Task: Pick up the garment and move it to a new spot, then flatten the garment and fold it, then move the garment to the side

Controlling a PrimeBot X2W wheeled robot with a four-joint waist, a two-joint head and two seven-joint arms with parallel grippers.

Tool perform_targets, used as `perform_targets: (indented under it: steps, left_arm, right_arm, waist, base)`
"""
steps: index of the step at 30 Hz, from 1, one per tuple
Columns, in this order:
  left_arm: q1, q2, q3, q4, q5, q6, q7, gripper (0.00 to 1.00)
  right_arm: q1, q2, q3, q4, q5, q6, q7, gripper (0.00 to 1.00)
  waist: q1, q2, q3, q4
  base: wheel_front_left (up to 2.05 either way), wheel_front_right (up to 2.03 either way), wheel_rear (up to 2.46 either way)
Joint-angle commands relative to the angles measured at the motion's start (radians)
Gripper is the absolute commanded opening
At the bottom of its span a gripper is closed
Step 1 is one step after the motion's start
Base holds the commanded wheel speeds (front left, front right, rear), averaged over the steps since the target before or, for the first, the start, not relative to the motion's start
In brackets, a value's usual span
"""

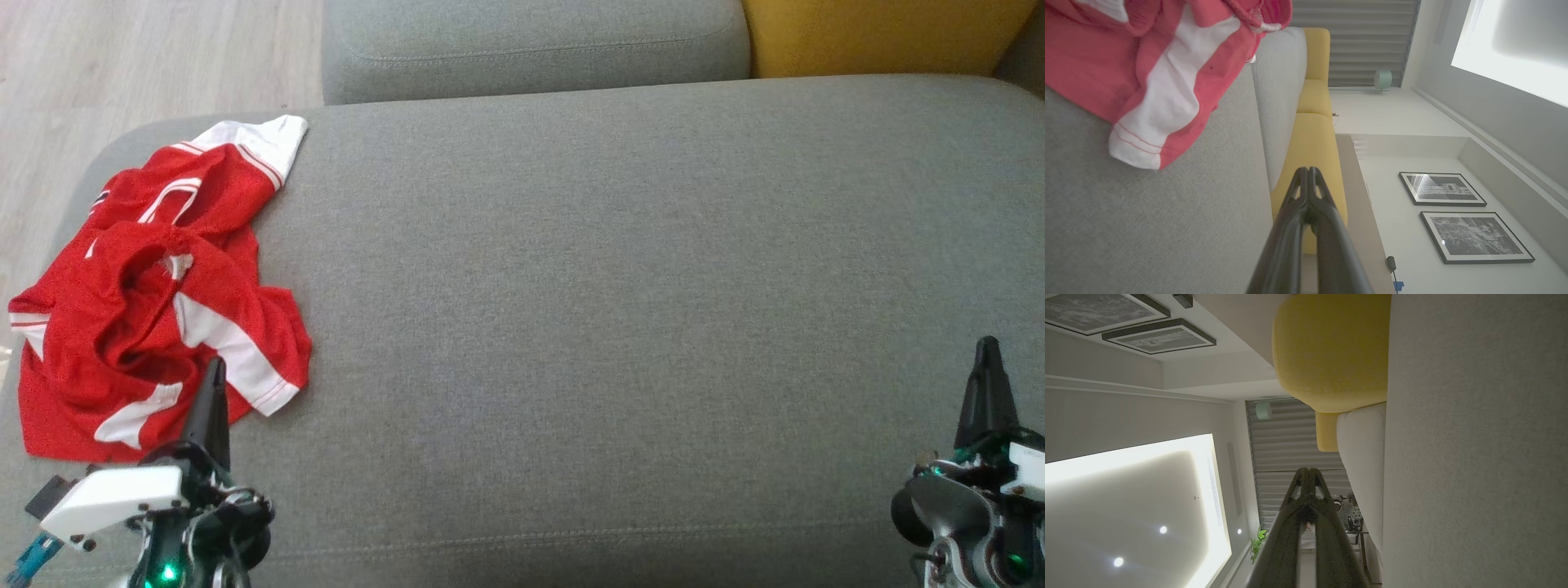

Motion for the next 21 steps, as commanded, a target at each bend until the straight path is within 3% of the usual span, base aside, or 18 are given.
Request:
perform_targets:
  steps: [1, 21]
  left_arm:
    - [-0.055, 0.008, 0.035, -0.029, 0.012, -0.007, 0.003, 0.00]
    - [-0.055, 0.008, 0.035, -0.029, 0.012, -0.007, 0.003, 0.00]
  right_arm:
    - [-0.043, -0.003, 0.022, -0.034, -0.007, 0.007, 0.008, 0.00]
    - [-0.043, -0.003, 0.022, -0.034, -0.007, 0.007, 0.008, 0.00]
  waist:
    - [0.0000, 0.0000, 0.000, 0.000]
    - [0.0000, 0.0000, 0.000, 0.000]
  base:
    - [0.00, 0.00, 0.00]
    - [0.00, 0.00, 0.00]
